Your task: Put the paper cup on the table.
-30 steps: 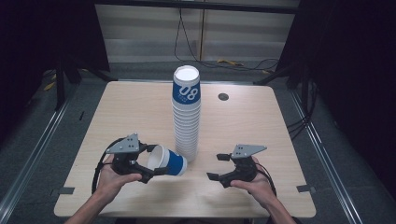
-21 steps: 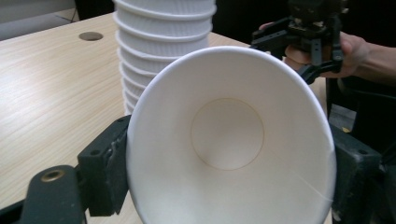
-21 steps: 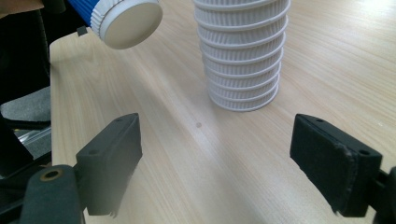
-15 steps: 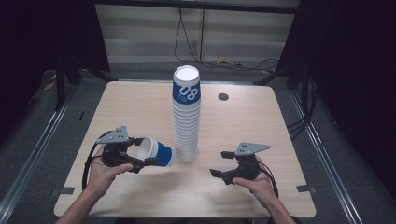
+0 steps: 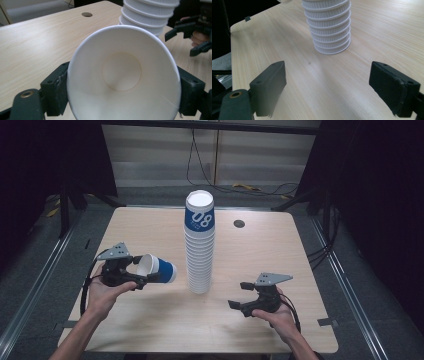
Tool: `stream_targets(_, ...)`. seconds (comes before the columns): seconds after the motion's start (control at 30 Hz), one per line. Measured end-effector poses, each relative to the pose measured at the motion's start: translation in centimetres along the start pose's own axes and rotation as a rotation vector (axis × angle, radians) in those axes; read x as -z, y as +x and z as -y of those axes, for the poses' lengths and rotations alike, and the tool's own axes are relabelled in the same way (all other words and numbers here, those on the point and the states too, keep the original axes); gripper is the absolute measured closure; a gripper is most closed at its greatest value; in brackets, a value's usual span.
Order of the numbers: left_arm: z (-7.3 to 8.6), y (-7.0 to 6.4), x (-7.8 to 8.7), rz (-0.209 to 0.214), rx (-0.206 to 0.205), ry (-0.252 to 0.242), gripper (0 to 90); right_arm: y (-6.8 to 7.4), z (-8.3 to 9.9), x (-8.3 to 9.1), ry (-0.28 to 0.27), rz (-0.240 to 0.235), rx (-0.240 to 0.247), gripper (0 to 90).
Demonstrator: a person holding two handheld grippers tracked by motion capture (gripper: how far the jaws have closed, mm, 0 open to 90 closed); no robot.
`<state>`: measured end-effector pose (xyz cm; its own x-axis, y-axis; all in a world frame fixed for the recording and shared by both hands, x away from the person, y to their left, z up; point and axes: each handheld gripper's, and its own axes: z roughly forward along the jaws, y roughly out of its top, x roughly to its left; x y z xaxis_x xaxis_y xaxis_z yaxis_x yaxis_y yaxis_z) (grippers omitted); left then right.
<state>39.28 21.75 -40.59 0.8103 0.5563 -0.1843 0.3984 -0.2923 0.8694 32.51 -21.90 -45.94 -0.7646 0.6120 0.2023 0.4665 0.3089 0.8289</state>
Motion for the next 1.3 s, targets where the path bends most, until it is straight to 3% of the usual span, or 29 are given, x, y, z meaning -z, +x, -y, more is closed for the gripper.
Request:
stream_targets(0.1,-0.3,0.2,0.1,-0.017,-0.005,0.012,16.5,0.0,0.0,0.0,-0.001,0.002,0.003,14.6)
stream_targets(0.27,-0.7,0.4,0.0,-0.091,-0.023,0.049,15.9,0.3,-0.1,-0.1,0.006,-0.002,0.013,14.6)
stream_targets(0.4,-0.8,0.5,-0.3,-0.105,-0.035,0.068,15.6,0.5,-0.1,-0.1,0.005,0.000,0.019,14.7)
stream_targets(0.47,-1.0,0.8,-0.5,-0.107,-0.041,0.108,15.5,0.6,-0.2,-0.1,0.005,0.003,0.025,14.7)
stream_targets(0.5,-1.2,1.3,-0.9,-0.132,-0.042,0.149,15.4,0.7,-0.2,-0.2,0.008,0.003,0.025,14.7)
stream_targets(0.57,-1.2,1.6,-1.0,-0.143,-0.025,0.154,15.4,0.6,-0.2,-0.4,0.021,0.006,0.027,14.9)
stream_targets(0.6,-1.3,2.3,-1.5,-0.157,-0.032,0.201,15.4,0.5,-0.1,-0.5,0.024,0.007,0.026,14.9)
stream_targets(0.7,-1.4,2.9,-1.8,-0.175,-0.019,0.222,15.5,0.4,-0.1,-0.6,0.032,0.006,0.023,14.9)
stream_targets(0.83,-1.6,3.4,-2.6,-0.206,-0.036,0.270,15.5,0.4,-0.1,-0.5,0.032,0.009,0.020,15.0)
stream_targets(0.87,-1.6,3.4,-2.6,-0.206,-0.036,0.270,15.5,0.4,-0.1,-0.5,0.032,0.009,0.020,15.0)
stream_targets(1.1,-1.7,4.0,-4.8,-0.224,-0.049,0.401,15.5,0.4,-0.1,-0.6,0.042,0.007,0.022,15.4)
stream_targets(1.23,-2.0,4.0,-5.4,-0.233,-0.052,0.426,15.6,0.3,-0.1,-0.7,0.043,0.006,0.020,15.5)
stream_targets(1.3,-2.1,4.1,-6.0,-0.227,-0.056,0.468,15.5,0.3,0.0,-0.6,0.043,0.006,0.025,15.8)
